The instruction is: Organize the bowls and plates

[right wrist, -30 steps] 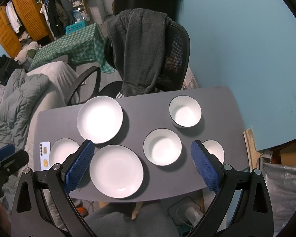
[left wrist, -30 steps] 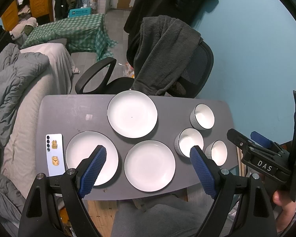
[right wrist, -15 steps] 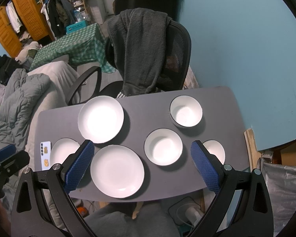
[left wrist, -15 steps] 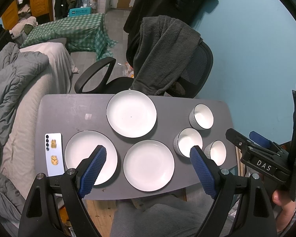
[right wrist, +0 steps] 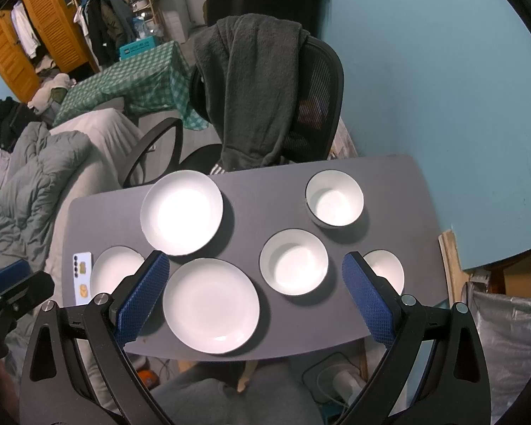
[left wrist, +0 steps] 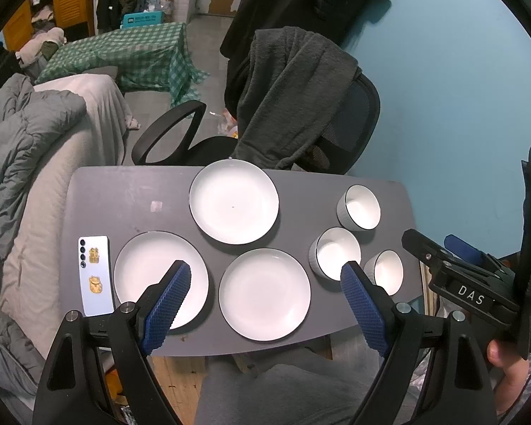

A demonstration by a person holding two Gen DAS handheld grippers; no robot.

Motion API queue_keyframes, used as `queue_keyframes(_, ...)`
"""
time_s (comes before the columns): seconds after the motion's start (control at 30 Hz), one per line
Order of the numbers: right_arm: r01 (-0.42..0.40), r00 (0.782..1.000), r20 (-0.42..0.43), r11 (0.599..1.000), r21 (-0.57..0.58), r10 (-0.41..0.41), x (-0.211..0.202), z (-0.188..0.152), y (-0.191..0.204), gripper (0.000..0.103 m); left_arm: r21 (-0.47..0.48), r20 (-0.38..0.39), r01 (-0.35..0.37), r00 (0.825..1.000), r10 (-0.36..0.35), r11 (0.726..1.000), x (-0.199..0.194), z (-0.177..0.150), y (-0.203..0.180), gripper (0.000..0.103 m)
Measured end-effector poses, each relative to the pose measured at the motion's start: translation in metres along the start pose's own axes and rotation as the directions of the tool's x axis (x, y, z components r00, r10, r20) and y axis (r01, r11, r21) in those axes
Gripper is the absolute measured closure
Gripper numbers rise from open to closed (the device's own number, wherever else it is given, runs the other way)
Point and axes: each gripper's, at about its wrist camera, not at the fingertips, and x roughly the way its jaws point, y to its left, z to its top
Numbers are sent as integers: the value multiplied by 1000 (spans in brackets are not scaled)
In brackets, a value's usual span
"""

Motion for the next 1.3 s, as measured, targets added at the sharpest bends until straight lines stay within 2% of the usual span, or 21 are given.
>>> queue_keyframes(0.43, -5, 1000, -16, 1000, 0, 5, 2, -12, 12, 6, -9, -14, 10, 1000, -10, 1000, 1, -3, 8, 15)
queue_keyframes(0.73, -10, 999, -39, 1000, 20, 11, 9, -8, 7, 6, 3, -35, 11, 999, -11, 1000, 12, -2, 27, 15)
queue_keyframes(0.9, 5, 999, -45, 1000, 27, -4, 14, -7, 3, 6, 48, -40, 10, 999, -8, 999, 19, 0, 37, 15)
queue_keyframes(1.07, -33, 997, -72, 998, 45, 36, 25, -8, -6, 6, 81, -59, 24, 998, -19, 996, 32, 2, 48, 15)
queue_keyframes(1.3, 13, 997, -75, 998, 69, -8, 40, -18, -16, 6, 195, -95, -17, 995, 36, 981, 61, 4, 54, 15)
